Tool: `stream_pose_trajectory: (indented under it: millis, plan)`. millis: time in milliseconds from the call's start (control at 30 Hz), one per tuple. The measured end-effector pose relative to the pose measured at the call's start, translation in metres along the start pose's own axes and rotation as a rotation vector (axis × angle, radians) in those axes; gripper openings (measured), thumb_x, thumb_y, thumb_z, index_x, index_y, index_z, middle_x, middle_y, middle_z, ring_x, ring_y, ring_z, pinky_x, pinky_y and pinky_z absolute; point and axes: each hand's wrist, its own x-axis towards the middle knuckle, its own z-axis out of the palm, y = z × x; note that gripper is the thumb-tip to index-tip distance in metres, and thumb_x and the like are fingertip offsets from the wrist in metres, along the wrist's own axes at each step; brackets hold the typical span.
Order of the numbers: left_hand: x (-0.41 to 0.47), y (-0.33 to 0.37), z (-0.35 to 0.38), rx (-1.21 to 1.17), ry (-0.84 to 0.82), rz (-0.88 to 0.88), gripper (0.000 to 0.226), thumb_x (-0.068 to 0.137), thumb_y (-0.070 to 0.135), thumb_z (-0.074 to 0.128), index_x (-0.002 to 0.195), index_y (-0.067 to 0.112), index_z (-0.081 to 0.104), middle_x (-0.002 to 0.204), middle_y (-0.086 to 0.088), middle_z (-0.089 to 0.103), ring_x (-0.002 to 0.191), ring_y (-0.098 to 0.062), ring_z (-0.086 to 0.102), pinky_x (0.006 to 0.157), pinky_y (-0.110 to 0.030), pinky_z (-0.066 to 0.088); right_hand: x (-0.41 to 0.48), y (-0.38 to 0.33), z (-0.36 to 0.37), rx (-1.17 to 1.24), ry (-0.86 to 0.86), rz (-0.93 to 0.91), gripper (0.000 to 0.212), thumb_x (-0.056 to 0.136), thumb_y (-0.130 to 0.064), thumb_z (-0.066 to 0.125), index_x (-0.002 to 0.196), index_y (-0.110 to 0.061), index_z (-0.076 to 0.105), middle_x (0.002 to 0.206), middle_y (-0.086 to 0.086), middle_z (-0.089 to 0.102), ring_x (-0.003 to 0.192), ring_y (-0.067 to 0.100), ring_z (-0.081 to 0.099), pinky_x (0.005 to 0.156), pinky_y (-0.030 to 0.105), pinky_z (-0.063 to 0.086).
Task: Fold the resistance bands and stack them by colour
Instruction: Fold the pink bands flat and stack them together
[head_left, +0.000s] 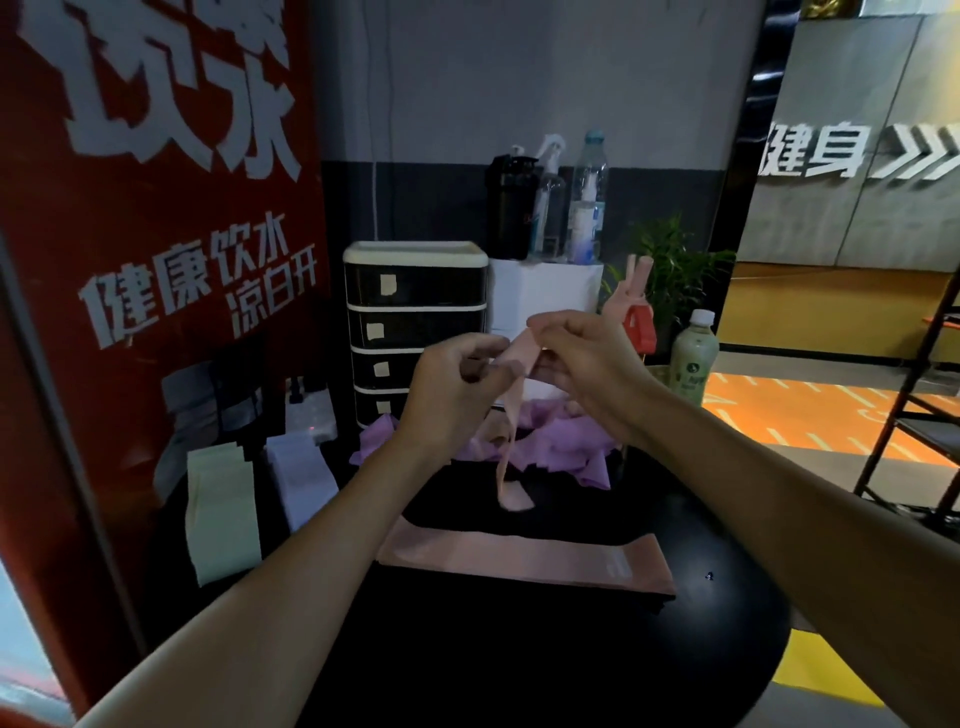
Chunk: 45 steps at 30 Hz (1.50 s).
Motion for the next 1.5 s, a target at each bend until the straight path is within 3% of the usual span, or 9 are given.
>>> stream_pose_trajectory:
  millis: [133, 200, 367, 467, 567, 667, 933, 1233, 1500]
  plan:
    - [-0.002, 0.011, -0.005, -0.07, -0.066, 0.055, 0.019, 0.089, 0.01, 0.07, 0.101, 0.025, 0.071, 0.098, -0.007, 0.075, 0.094, -0.025, 0.071, 0.089, -0.041, 0.057, -0.005, -0.011, 0.002, 0.152, -0.01, 0.026, 0.017, 0.1, -0.003, 0.042, 0.1, -0.001, 0.059, 0.088, 0.018, 0.071, 0.08, 0.022, 0.073, 0.07, 0.025, 0.059]
    - [-0.001, 0.015, -0.005, -0.058, -0.109, 0.088, 0.029, 0.087, 0.006, 0.072, 0.101, 0.031, 0.069, 0.099, -0.008, 0.074, 0.093, -0.027, 0.071, 0.087, -0.038, 0.058, -0.007, -0.014, 0.001, 0.214, -0.034, 0.034, 0.021, 0.1, -0.001, 0.038, 0.101, 0.0, 0.059, 0.085, 0.016, 0.073, 0.084, 0.027, 0.073, 0.076, 0.03, 0.06]
    - [0.007, 0.014, -0.006, 0.017, 0.058, 0.132, 0.023, 0.099, 0.008, 0.056, 0.105, 0.02, 0.074, 0.084, 0.004, 0.074, 0.075, -0.009, 0.068, 0.069, -0.028, 0.056, -0.008, -0.016, 0.0, 0.182, -0.081, 0.053, 0.024, 0.101, -0.001, 0.039, 0.116, 0.0, 0.058, 0.11, 0.022, 0.069, 0.098, 0.032, 0.071, 0.087, 0.034, 0.058]
    - [0.006, 0.021, -0.006, 0.025, 0.085, 0.141, 0.028, 0.1, 0.011, 0.053, 0.097, 0.029, 0.074, 0.079, -0.001, 0.072, 0.07, -0.024, 0.066, 0.063, -0.04, 0.053, -0.01, -0.019, -0.001, 0.03, -0.081, -0.002, 0.022, 0.097, 0.001, 0.048, 0.111, -0.009, 0.062, 0.108, 0.014, 0.07, 0.096, 0.026, 0.071, 0.066, 0.02, 0.057]
    - [0.008, 0.023, -0.006, 0.033, 0.075, 0.13, 0.022, 0.099, 0.01, 0.054, 0.093, 0.017, 0.074, 0.084, -0.01, 0.071, 0.078, -0.029, 0.066, 0.07, -0.048, 0.054, -0.009, -0.018, -0.005, -0.288, 0.005, -0.129, 0.017, 0.092, -0.006, 0.061, 0.099, -0.02, 0.066, 0.091, 0.0, 0.065, 0.076, 0.008, 0.064, 0.064, 0.02, 0.051]
    - [0.009, 0.025, -0.007, 0.023, 0.047, 0.102, 0.02, 0.099, 0.01, 0.054, 0.093, 0.007, 0.073, 0.087, -0.015, 0.071, 0.085, -0.035, 0.066, 0.077, -0.055, 0.056, -0.007, -0.02, -0.005, -0.32, 0.079, -0.186, 0.008, 0.092, -0.015, 0.065, 0.086, -0.021, 0.066, 0.082, -0.005, 0.061, 0.063, 0.0, 0.052, 0.061, 0.016, 0.044]
    - [0.009, 0.046, -0.006, -0.097, 0.073, 0.09, 0.015, 0.093, 0.01, 0.064, 0.093, 0.025, 0.068, 0.084, 0.007, 0.07, 0.075, 0.0, 0.065, 0.068, -0.018, 0.053, -0.008, -0.032, -0.003, -0.235, 0.135, -0.23, 0.008, 0.093, -0.009, 0.062, 0.086, -0.01, 0.066, 0.07, -0.002, 0.059, 0.053, -0.003, 0.05, 0.054, 0.012, 0.042]
    - [0.011, 0.071, -0.008, -0.136, 0.105, 0.171, 0.027, 0.093, 0.004, 0.064, 0.081, 0.028, 0.069, 0.077, 0.01, 0.07, 0.075, -0.005, 0.066, 0.071, -0.027, 0.057, -0.013, -0.05, -0.003, -0.23, 0.091, -0.289, 0.011, 0.091, -0.007, 0.064, 0.102, -0.008, 0.068, 0.077, 0.0, 0.065, 0.058, -0.006, 0.057, 0.056, 0.009, 0.044]
    - [-0.024, 0.038, -0.001, -0.183, -0.141, -0.171, 0.016, 0.091, 0.013, 0.068, 0.107, 0.015, 0.071, 0.096, -0.004, 0.076, 0.088, -0.021, 0.073, 0.076, -0.037, 0.06, -0.016, -0.054, -0.004, -0.204, 0.173, -0.294, 0.006, 0.091, -0.007, 0.064, 0.093, -0.004, 0.068, 0.067, 0.0, 0.061, 0.054, 0.004, 0.049, 0.056, 0.02, 0.043]
